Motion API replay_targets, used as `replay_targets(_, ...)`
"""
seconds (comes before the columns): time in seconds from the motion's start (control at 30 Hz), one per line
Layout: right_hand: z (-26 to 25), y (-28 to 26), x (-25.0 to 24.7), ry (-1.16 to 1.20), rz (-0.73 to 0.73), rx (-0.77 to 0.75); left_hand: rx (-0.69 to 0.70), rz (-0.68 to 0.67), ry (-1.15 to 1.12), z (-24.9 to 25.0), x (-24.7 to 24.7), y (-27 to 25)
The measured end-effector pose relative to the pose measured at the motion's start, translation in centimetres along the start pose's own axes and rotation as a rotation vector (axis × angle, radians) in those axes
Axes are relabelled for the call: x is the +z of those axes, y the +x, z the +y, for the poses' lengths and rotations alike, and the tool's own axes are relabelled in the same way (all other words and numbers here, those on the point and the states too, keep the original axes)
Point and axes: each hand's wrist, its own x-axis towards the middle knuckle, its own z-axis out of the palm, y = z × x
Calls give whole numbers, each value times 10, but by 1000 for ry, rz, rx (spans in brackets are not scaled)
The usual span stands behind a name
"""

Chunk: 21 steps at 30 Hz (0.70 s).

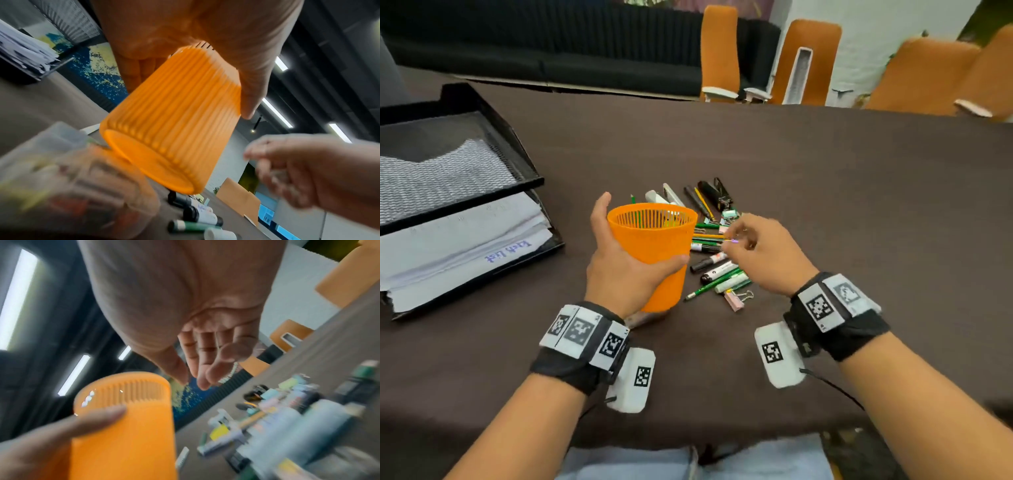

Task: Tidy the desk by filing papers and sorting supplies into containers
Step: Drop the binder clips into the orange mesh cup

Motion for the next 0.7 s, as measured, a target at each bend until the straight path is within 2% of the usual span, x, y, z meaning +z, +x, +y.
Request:
replay_targets(0.1,28,-19,26,-296,-141,226,28,-29,-41,5,-4,-18)
replay_targets(0.2,30,-28,36,-395,-223,345,78,-51,-96,13,-11,-29)
replay_targets(0.3,29,-30,33,-440,-265,346,115,-104,-142,12,-18,-36)
replay_targets(0.5,32,-29,26,-459,-253,291,117,-167,-132,8,-14,-32)
replay_targets(0.57,34,-34,19,-380,-177,284,124,-198,-113,5,-12,-31)
replay_targets(0.7,23,-50,-3,9,144,210,160,-311,-62,7,-10,-29)
